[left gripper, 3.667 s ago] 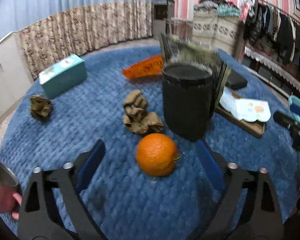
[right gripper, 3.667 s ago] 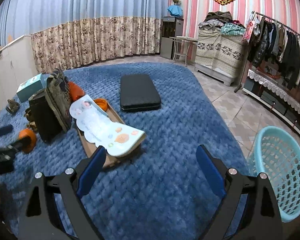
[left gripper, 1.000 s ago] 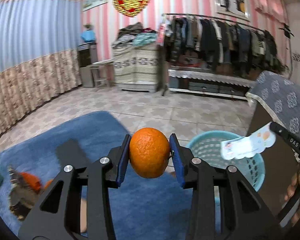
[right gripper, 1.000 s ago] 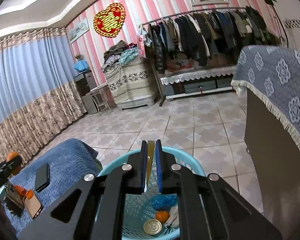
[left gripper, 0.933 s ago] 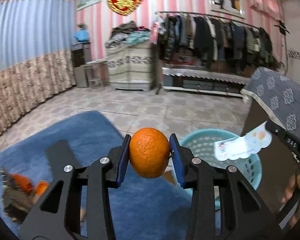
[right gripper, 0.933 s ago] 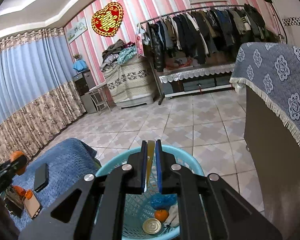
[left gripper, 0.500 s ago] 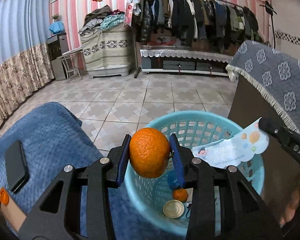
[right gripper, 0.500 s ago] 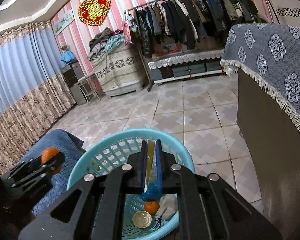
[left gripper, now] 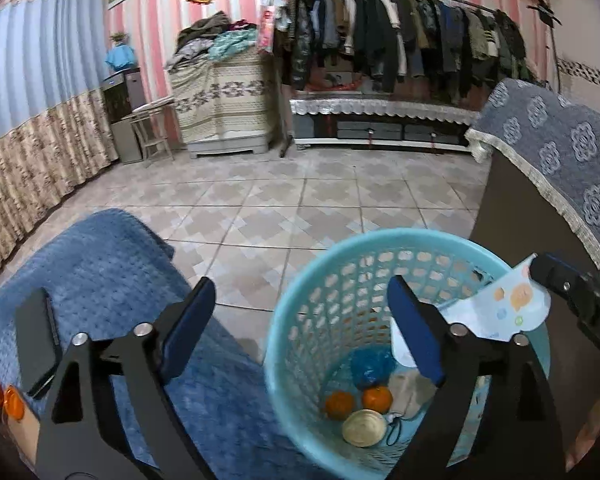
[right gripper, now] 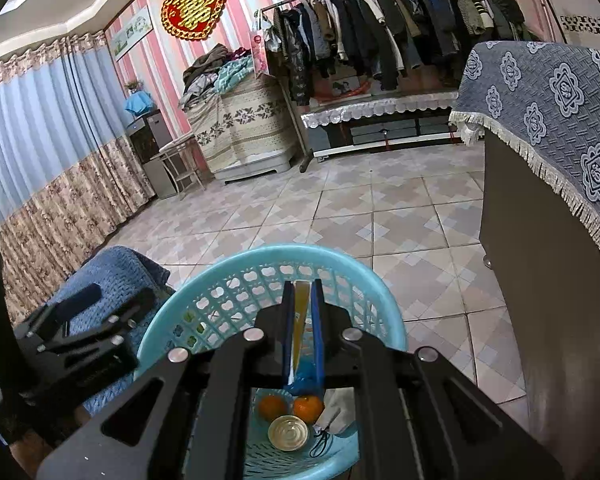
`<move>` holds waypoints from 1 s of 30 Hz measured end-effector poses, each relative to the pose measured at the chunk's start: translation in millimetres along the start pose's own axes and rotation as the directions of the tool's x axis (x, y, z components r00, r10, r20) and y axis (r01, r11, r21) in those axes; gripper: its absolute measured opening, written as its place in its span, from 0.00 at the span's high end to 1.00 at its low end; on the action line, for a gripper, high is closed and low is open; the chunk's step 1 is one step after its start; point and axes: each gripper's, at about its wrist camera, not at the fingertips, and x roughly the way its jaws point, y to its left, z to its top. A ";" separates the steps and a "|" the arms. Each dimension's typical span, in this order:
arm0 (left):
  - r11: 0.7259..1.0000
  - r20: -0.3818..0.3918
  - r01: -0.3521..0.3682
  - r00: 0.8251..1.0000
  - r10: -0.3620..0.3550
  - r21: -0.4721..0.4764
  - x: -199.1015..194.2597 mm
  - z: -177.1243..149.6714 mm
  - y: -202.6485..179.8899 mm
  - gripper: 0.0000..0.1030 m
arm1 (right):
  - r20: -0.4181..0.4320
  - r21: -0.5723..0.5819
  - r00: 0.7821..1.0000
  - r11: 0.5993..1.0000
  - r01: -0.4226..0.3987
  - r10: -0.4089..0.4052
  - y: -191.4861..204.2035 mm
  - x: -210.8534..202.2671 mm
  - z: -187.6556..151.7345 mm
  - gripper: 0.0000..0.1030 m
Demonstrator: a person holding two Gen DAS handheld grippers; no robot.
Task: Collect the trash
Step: 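Carry the orange and leaflet over the blue basket and open both tools, then move both tools back over the rug toward the black cup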
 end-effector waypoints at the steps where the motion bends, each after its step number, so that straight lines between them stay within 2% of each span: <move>1: 1.000 0.007 -0.011 1.000 0.011 -0.013 -2.9 0.9 5.9 0.11 | -0.001 -0.005 1.000 1.000 -0.001 0.001 2.4 0.2 -0.1 0.92; 9: 0.993 0.036 -0.082 0.996 0.085 -0.088 -29.0 -1.0 49.4 0.07 | -0.032 -0.069 0.999 0.998 -0.010 0.008 24.6 10.7 -3.5 0.89; 10: 0.992 0.039 -0.087 0.995 0.091 -0.095 -32.1 -1.5 53.9 0.07 | -0.039 -0.076 0.999 0.997 -0.010 0.007 27.1 12.5 -3.9 0.81; 11: 0.990 0.042 -0.095 0.994 0.100 -0.103 -36.1 -1.5 58.1 0.07 | -0.045 -0.084 0.999 0.996 -0.012 0.008 30.8 14.1 -5.8 0.62; 12: 0.987 0.046 -0.109 0.992 0.115 -0.116 -41.9 -2.4 64.0 0.07 | -0.045 -0.089 0.999 0.996 -0.014 0.010 33.3 14.5 -6.8 0.54; 13: 0.985 0.049 -0.114 0.991 0.121 -0.128 -46.9 -3.1 68.8 0.07 | -0.044 -0.097 0.999 0.995 -0.018 0.014 36.4 14.6 -7.6 0.49; 15: 0.981 0.061 -0.116 0.990 0.127 -0.154 -58.4 -4.9 78.9 0.07 | -0.050 -0.110 0.999 0.994 -0.022 0.016 41.7 14.1 -8.2 0.48; 16: 0.980 0.066 -0.119 0.989 0.131 -0.162 -63.5 -5.9 82.6 0.07 | -0.048 -0.113 0.999 0.993 -0.023 0.017 43.0 13.2 -8.4 0.42; 17: 0.978 0.073 -0.124 0.988 0.138 -0.169 -69.2 -6.9 86.5 0.07 | -0.042 -0.112 0.999 0.993 -0.025 0.020 43.9 11.9 -8.9 0.31; 19: 0.973 0.088 -0.147 0.982 0.164 -0.177 -82.7 -8.5 94.3 0.06 | -0.021 -0.115 1.000 0.993 -0.020 0.018 47.5 6.9 -8.8 0.23; 23: 0.964 0.110 -0.177 0.973 0.201 -0.198 -109.1 -12.4 110.1 0.05 | -0.001 -0.110 1.000 0.994 -0.017 0.017 52.8 0.1 -7.3 0.14; 30: 0.940 0.135 -0.226 0.955 0.266 -0.253 -154.2 -21.0 142.0 0.05 | 0.030 -0.156 0.998 0.987 -0.044 0.049 78.6 -18.2 -7.2 0.14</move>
